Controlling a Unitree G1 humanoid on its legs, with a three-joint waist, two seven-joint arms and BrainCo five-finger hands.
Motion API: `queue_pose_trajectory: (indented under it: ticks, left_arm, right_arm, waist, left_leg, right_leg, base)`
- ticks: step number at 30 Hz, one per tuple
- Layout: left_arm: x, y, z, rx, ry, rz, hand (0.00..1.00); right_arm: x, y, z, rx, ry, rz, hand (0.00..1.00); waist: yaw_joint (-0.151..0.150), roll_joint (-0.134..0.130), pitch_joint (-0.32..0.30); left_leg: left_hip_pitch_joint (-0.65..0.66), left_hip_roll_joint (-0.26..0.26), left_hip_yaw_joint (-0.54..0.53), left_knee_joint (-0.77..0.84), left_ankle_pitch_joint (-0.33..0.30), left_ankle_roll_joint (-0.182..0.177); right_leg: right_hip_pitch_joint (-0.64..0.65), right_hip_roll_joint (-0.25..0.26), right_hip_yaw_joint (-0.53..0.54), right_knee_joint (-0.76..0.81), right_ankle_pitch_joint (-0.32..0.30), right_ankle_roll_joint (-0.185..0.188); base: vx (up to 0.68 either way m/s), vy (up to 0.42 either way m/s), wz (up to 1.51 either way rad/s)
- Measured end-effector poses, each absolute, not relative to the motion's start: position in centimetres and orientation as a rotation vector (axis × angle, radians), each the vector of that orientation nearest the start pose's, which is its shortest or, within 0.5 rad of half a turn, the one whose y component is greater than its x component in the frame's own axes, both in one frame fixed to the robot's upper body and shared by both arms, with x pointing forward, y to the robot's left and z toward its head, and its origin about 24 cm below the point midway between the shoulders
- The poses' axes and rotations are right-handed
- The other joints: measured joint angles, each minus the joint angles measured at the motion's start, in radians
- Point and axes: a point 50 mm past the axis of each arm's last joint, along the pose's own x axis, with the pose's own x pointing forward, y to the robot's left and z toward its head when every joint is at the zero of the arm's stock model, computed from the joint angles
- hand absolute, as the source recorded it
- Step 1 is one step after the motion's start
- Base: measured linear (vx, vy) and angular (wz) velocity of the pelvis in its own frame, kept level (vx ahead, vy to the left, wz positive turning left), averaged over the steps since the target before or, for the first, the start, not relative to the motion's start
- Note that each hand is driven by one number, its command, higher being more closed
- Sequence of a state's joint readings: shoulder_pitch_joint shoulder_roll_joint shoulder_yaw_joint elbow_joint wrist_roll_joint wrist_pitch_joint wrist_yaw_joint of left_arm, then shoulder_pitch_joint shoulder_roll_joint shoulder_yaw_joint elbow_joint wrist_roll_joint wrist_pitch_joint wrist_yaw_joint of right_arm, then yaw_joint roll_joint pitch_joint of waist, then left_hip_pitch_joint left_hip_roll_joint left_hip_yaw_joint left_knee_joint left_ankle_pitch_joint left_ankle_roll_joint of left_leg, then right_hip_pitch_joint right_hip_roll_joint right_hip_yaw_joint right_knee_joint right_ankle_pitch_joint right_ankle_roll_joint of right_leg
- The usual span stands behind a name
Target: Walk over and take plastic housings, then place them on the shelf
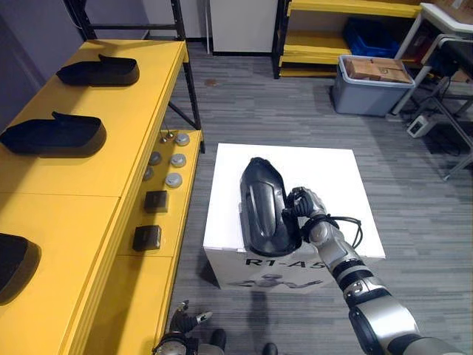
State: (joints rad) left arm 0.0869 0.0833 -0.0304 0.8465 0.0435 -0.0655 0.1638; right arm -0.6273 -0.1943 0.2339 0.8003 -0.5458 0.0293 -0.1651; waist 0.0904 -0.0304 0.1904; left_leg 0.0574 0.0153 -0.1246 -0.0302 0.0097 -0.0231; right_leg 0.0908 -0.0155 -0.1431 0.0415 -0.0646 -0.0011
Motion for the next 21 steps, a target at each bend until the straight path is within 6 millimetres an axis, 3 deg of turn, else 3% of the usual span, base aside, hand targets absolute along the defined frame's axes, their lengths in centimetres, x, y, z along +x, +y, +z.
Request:
queue_pose_trajectory:
  ticks: [9, 16, 21]
  left_arm:
    - [14.0, 18.5, -13.6, 0.194, 0.852, 0.161, 0.0]
    - [13.9, 18.8, -13.4, 0.167, 0.839, 0.209, 0.0]
    - [14.6, 18.7, -11.6, 0.122, 0.725, 0.251, 0.0]
  right_arm:
    - [35.3, -12.0, 3.8, -0.847, 0.096, 0.158, 1.0]
    - [33.0, -12.2, 3.2, -0.662, 0.081, 0.091, 1.0]
    - [31.1, -13.0, 3.2, -0.55, 0.055, -0.009, 1.0]
  waist:
    - [0.01, -0.004, -0.001]
    - [0.01, -0.003, -0.001]
    - [0.007, -0.001, -0.001]
  left_leg:
    - [0.003, 0.003, -0.006, 0.01, -0.007, -0.008]
    - [0.001, 0.003, 0.005, 0.028, -0.013, -0.006]
    - [-0.003, -0.002, 0.012, 0.039, -0.015, -0.004]
  right_leg:
    - [0.009, 0.002, 0.0, 0.0, 0.0, 0.0]
    - [0.007, -0.001, 0.018, 0.005, -0.001, 0.0]
    - [0.004, -0.007, 0.024, 0.011, -0.002, 0.002]
  base:
    - [0.02, -0.007, 0.02]
    - [0.0, 0.004, -0.05]
    - [0.0, 0.006, -0.04]
